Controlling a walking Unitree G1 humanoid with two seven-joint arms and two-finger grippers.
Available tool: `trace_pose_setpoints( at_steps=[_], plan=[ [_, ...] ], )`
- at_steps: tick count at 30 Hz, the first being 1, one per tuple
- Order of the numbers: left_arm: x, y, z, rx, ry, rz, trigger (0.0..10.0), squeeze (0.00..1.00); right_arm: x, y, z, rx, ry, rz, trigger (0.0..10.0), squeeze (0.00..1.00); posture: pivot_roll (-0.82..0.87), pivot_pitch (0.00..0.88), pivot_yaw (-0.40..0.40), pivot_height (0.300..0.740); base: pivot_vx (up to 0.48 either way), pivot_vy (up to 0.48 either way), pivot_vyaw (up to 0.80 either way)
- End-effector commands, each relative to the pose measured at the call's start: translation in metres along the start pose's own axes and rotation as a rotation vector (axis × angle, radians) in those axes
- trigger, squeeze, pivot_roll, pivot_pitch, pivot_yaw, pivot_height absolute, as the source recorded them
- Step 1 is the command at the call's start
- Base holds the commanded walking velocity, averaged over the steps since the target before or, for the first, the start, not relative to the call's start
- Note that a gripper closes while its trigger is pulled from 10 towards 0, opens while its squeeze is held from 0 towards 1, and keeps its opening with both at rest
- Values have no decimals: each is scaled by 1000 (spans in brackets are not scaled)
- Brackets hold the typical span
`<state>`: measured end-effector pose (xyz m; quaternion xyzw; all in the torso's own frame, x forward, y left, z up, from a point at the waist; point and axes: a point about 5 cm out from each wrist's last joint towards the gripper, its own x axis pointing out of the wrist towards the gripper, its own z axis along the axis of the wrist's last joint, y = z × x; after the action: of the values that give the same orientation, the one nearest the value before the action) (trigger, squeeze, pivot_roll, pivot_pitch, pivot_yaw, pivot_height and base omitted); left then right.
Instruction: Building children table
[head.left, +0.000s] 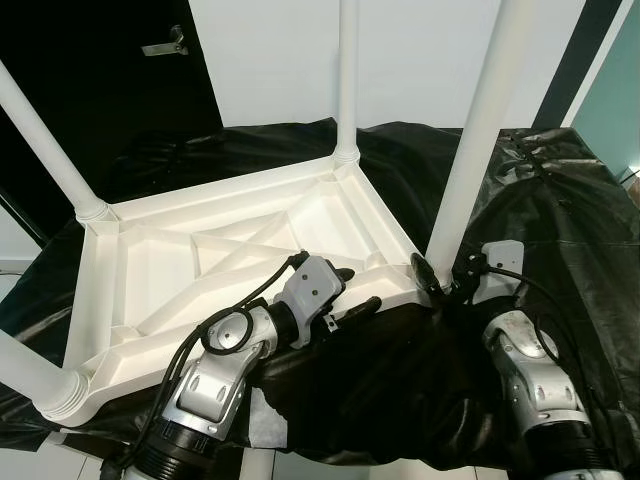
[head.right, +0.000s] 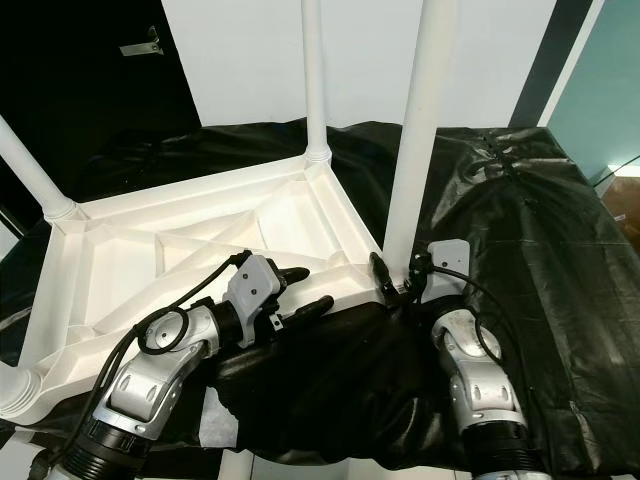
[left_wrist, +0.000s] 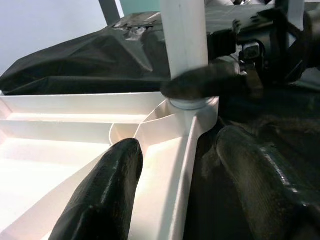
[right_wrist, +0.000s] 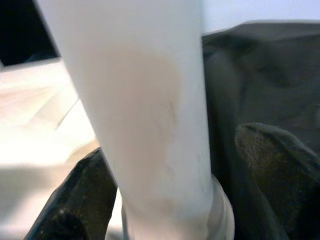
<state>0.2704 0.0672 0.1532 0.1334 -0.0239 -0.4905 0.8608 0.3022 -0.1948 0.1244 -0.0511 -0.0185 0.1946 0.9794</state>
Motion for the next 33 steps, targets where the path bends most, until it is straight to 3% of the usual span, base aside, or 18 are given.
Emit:
trace_pose_setpoints(
  at_steps=[1,7,17,18,19,20,31,33],
  plan=[
    [1,1,-2,10,13,18,10000,0,4,-1,1,-4,-2,73,10000,0,-63,0,31,740,0,0,0],
    [-1,3,-1,14,14,30,10000,0,20,-9,9,-44,31,212,10000,0,-47,0,24,740,0,0,0],
    [-4,6,0,11,15,59,10000,0,36,-1,14,-86,64,385,10000,0,-31,2,11,740,0,0,0],
    [-3,5,0,10,15,60,10000,0,36,-1,15,-94,67,400,1725,0,-30,5,8,740,0,0,0],
    [-3,5,0,10,15,60,10000,0,36,-1,15,-94,67,400,1725,0,-30,5,8,740,0,0,0],
    [-3,4,-1,8,16,60,10000,0,35,0,13,-82,74,415,0,0,-29,6,8,740,0,0,0],
    [-2,-1,-7,-10,33,48,10000,0,27,-10,-2,-58,111,303,0,0,-38,15,14,740,0,0,0],
    [-1,-2,-8,-16,35,42,10000,0,28,-15,-8,-79,138,173,0,0,-44,18,19,740,0,0,0]
  ],
)
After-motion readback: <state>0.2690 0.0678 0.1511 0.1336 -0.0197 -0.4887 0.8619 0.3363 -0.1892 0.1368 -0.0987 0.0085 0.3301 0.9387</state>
